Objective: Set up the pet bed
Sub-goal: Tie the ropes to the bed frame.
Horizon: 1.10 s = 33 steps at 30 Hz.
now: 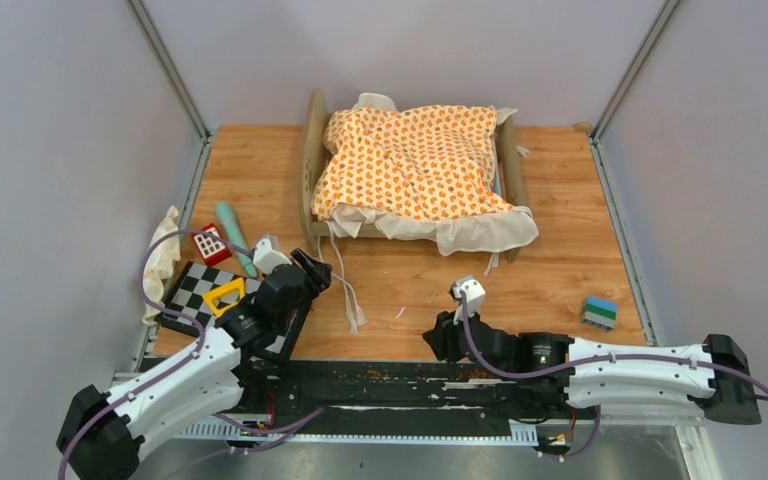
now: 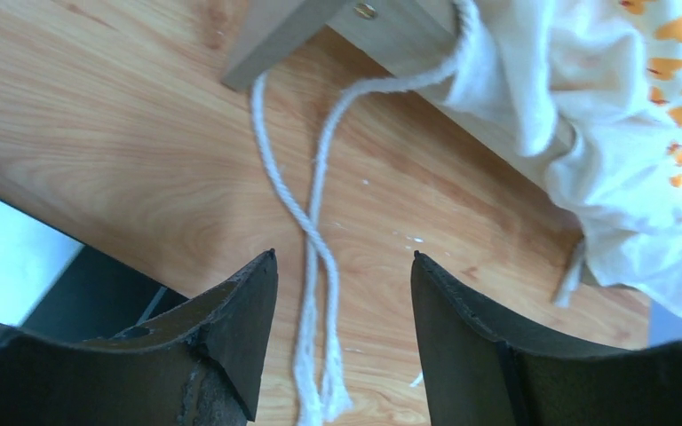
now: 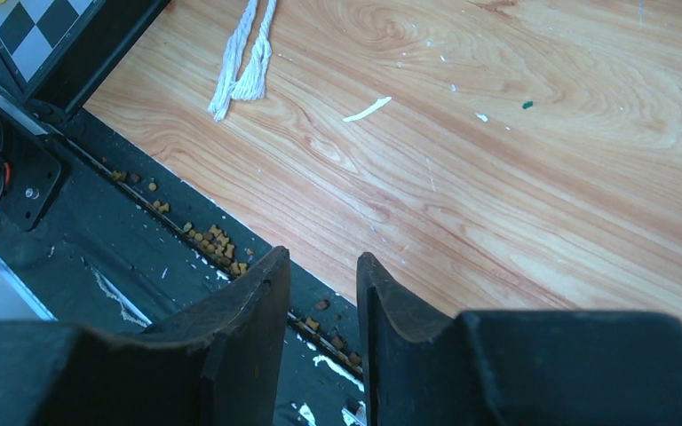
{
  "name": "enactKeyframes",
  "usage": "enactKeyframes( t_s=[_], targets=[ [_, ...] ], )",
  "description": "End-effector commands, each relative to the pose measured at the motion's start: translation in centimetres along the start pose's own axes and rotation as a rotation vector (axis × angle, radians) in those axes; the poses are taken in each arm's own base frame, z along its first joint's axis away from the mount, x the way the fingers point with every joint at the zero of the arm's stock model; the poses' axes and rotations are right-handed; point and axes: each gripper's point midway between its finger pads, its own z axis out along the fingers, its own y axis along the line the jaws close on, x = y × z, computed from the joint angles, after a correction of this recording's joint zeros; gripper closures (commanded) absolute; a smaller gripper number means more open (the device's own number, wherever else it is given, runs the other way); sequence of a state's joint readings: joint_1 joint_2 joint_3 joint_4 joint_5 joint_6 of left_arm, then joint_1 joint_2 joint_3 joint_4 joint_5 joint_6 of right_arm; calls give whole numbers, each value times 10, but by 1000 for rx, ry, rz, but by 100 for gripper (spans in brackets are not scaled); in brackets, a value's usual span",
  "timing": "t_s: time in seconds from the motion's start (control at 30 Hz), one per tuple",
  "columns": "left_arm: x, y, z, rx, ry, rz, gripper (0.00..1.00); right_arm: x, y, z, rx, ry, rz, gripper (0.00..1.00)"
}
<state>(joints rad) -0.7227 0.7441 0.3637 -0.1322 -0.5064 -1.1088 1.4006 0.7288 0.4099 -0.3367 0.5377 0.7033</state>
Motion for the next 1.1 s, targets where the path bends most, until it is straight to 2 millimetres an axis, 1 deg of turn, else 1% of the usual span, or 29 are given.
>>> enactKeyframes(
  t_s=[0.0,0.07,0.13,0.27,0.43,0.5,0.63,0.7,0.83,0.93,1.07],
  targets=[
    [-4,18,9,-45,31,93,38,-25,23,7,-51,-81,-14,67],
    [-9,17,15,-33,40,107,44,-32,29,10,-55,-91,-27,71],
    [-15,8,19,-1,39,126,52,-34,34,15,-52,-73,-40,77],
    [-22,-4,27,29,36,157,70,-31,40,32,-67,25,-32,90],
    [-22,-14,39,83,41,161,91,-36,47,54,-111,89,12,100],
    [-24,-17,46,94,41,164,99,-41,51,62,-132,96,22,100],
    [-29,-23,61,110,35,158,100,-47,60,76,-140,112,-2,100],
    [-30,-24,69,105,30,162,100,-44,66,82,-153,140,-17,100],
    [-24,-20,88,77,36,152,100,-40,74,89,-171,175,-15,100],
    [-21,-16,100,59,35,133,100,-38,73,90,-170,180,-6,100],
    [-19,-2,112,2,6,98,100,-36,70,88,-163,178,-3,100]
  ],
)
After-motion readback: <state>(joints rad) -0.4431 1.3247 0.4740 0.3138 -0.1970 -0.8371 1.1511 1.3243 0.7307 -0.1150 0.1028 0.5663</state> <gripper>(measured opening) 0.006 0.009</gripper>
